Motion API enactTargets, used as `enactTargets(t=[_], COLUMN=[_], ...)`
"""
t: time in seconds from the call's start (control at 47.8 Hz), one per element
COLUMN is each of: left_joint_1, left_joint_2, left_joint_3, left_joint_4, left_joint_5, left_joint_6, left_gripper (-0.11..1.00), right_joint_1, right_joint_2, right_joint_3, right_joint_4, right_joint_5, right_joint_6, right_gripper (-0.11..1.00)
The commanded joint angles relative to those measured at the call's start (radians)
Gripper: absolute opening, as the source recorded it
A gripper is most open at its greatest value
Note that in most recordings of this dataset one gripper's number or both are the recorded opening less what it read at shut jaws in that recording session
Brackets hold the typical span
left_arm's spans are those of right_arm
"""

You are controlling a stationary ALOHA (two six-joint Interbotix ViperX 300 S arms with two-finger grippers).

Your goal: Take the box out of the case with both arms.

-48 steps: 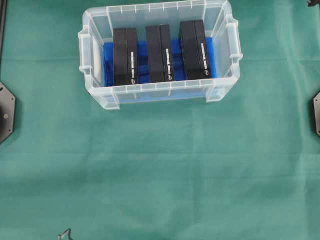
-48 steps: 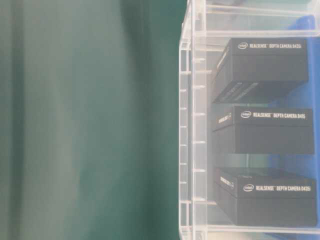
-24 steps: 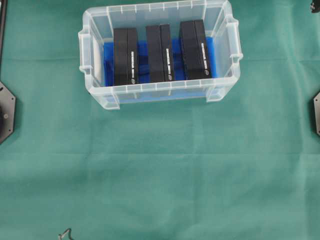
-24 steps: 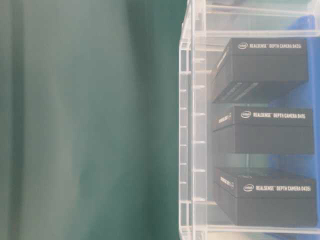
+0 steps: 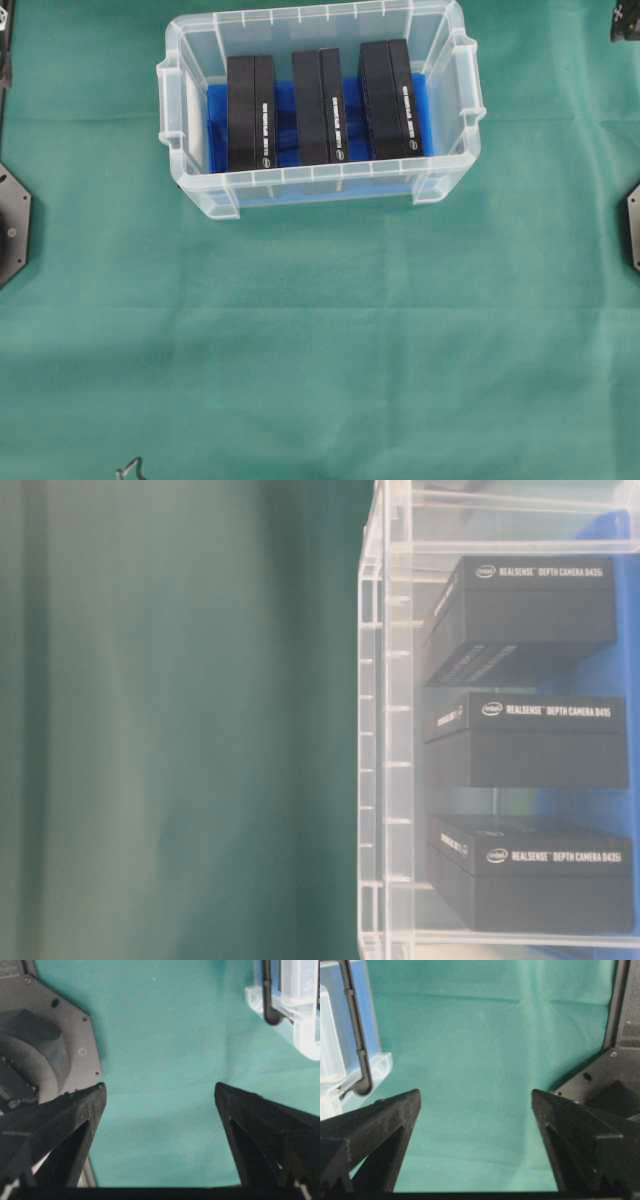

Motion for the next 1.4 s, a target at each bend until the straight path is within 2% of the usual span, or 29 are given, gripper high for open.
enactTargets(t=[0.0, 0.209, 0.502, 0.962, 1.15, 1.38], left_joint_1=[-0.009, -0.032, -0.032, -0.032, -0.034, -0.075], left_joint_2=[-0.006, -0.011, -0.006, -0.003, 0.009, 0.107], left_joint_3=[-0.008, -0.006, -0.008, -0.009, -0.011, -0.057], left_joint_4=[-0.002, 0.000, 0.005, 0.005, 0.005, 0.005], left_joint_5=[-0.002, -0.006, -0.015, -0.015, -0.015, -0.017], left_joint_6=[-0.005, 0.000, -0.012, -0.014, -0.055, -0.094], left_gripper=[0.88, 0.88, 0.88, 0.88, 0.88, 0.88], right_joint_1=[0.003, 0.003, 0.003, 0.003, 0.008, 0.069], right_joint_2=[-0.003, -0.008, -0.009, -0.003, 0.035, 0.143], right_joint_3=[-0.009, -0.008, -0.006, -0.006, -0.021, -0.084], right_joint_4=[-0.003, -0.003, -0.031, -0.031, -0.014, -0.003], right_joint_5=[-0.014, -0.031, -0.029, -0.021, -0.037, -0.098], right_joint_6=[0.002, -0.005, -0.008, 0.000, 0.003, 0.009], right_gripper=[0.96, 0.94, 0.94, 0.94, 0.93, 0.93])
